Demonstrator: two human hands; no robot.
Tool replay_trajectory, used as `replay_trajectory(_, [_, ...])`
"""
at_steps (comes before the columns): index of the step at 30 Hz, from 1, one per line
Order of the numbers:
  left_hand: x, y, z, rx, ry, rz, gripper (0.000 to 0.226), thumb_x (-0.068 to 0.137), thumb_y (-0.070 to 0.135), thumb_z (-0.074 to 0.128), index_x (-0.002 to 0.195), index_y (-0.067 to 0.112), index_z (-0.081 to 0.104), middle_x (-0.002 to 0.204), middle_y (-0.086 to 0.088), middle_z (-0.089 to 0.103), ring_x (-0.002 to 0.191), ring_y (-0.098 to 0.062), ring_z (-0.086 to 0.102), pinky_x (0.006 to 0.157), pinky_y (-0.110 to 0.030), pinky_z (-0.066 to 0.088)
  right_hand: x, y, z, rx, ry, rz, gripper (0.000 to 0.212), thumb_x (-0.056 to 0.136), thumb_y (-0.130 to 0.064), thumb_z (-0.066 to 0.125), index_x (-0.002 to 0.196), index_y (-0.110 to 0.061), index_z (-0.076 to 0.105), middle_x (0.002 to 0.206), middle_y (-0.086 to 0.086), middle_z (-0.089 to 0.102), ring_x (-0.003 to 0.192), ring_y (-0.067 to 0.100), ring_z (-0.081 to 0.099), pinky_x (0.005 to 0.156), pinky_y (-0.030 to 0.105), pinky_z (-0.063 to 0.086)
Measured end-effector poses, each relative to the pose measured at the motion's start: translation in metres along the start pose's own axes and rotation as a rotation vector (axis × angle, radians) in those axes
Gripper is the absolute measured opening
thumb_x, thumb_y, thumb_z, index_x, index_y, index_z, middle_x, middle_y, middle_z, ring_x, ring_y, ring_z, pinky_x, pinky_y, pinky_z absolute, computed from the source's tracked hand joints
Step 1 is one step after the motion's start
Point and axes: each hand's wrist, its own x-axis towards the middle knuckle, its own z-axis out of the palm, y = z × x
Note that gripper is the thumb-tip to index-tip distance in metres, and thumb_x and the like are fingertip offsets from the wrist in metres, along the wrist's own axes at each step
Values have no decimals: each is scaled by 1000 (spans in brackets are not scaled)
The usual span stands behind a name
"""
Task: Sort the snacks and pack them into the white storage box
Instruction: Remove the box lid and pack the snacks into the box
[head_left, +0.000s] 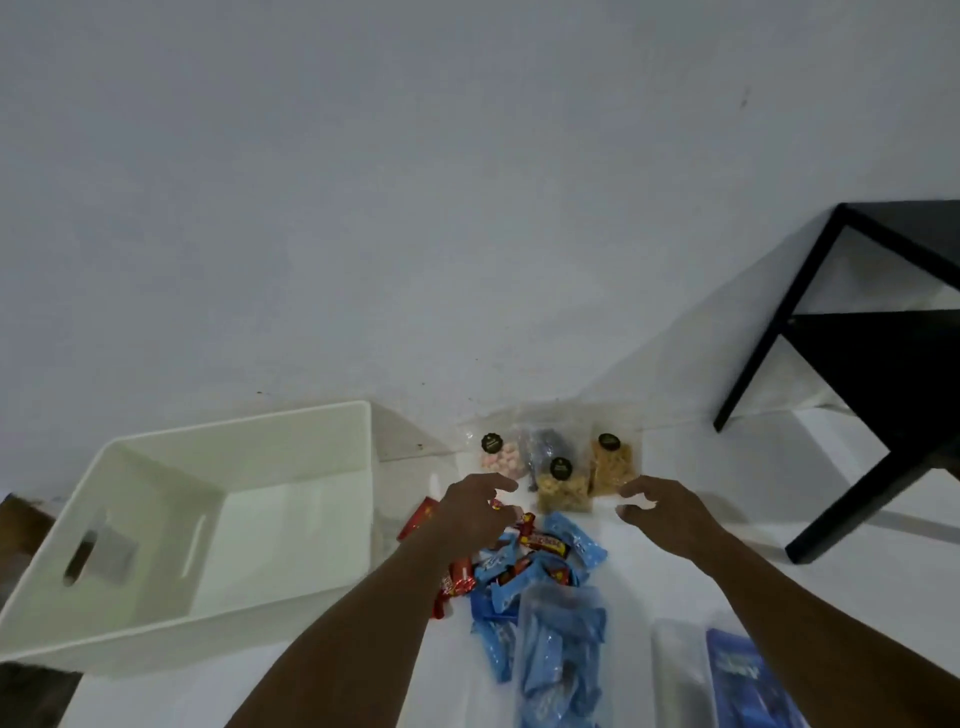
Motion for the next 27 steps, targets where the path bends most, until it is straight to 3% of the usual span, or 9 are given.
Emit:
replay_trajectory(2, [27,7,15,17,16,-11,35,88,32,70,123,29,65,131,-1,57,100,-8,62,68,-5,47,24,15,-8,33,0,12,23,84,-21,73,107,-17,71,107,-2,61,92,17,57,78,24,39])
replay_trajectory(4, [54,13,32,40,15,3,34,89,25,68,122,25,67,135,1,58,117,-10,57,86,-10,40,50,31,-13,56,-8,11,22,82,-18,74,104,-17,71,106,2,67,91,20,61,75,25,41])
replay_trajectory(8, [106,18,62,41,10,0,37,85,7,68,121,17,68,124,0,67,81,-1,60,61,3,36,102,53,-11,146,-76,53,21,81,-15,74,100,-22,69,103,-2,65,92,14,57,73,23,42])
replay_trajectory(11, [139,15,79,80,25,10,42,80,-2,69,120,10,68,122,-1,67,105,-8,61,70,8,32,141,61,-2,231,-95,88,24,78,-17,76,99,-27,70,106,-4,65,101,17,58,87,29,46])
replay_trajectory(13, [155,12,89,100,42,18,42,77,-4,70,117,9,70,116,-6,71,108,-16,62,71,9,31,162,65,5,270,-140,97,28,73,-20,77,98,-31,72,106,-3,68,101,17,61,92,34,50])
replay_trajectory(16, [167,4,102,117,96,-6,48,78,-3,70,122,14,68,111,-4,67,105,-18,62,78,-4,38,184,73,19,296,-140,103,30,69,-14,79,90,-33,74,102,0,71,97,21,66,92,43,55])
replay_trajectory(20, [167,-11,110,96,227,-38,48,77,-2,67,115,28,71,114,-5,66,105,-20,62,86,-28,53,182,77,27,323,-55,114,22,71,-6,81,80,-25,74,93,4,74,92,23,67,85,40,55])
replay_trajectory(23, [153,-9,102,40,257,1,42,76,-4,69,103,27,75,107,1,68,100,-15,64,84,-31,57,161,70,22,337,-19,90,16,71,-7,81,80,-17,72,89,8,72,84,22,64,75,34,52])
replay_trajectory(27, [129,-3,71,19,277,63,41,76,-8,62,98,24,76,103,3,71,96,-16,67,81,-34,58,133,42,4,356,-5,37,15,78,-2,75,88,-12,69,86,-1,65,79,16,58,67,28,47])
